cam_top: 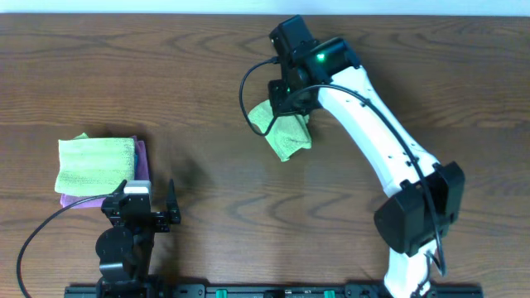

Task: Fold the cloth
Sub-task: 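Lift the cloth with the right gripper and carry it toward table center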

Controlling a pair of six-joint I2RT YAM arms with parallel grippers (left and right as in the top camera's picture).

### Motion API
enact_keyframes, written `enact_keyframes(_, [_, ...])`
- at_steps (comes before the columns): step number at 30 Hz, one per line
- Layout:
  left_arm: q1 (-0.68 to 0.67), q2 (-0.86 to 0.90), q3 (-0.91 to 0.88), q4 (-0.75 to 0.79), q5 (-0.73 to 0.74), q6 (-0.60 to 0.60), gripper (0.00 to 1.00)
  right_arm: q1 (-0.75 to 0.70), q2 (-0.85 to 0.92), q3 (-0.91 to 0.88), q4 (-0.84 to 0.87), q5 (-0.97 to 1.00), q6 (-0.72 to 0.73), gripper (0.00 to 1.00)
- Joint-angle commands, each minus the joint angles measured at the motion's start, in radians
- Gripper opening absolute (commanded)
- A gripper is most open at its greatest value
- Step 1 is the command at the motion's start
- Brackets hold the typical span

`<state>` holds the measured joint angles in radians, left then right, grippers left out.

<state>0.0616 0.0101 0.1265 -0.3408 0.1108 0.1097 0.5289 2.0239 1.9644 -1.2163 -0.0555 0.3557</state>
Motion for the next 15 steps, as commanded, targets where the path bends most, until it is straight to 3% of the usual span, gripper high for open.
enact_keyframes(1, [-0.003, -0.006, -0.021, -0.011, -0.014, 0.018, 0.95, 0.025, 0.032, 0.018, 0.017, 0.003, 0.002, 0.01])
enact_keyframes(12, [-0.003, -0.006, -0.021, -0.011, -0.014, 0.018, 0.95, 0.028, 0.154, 0.018, 0.066, 0.119, -0.035, 0.01])
enact_keyframes(15, [-0.003, -0.006, -0.021, -0.011, -0.014, 0.018, 0.95, 0.027, 0.163, 0.018, 0.079, 0.231, -0.035, 0.01])
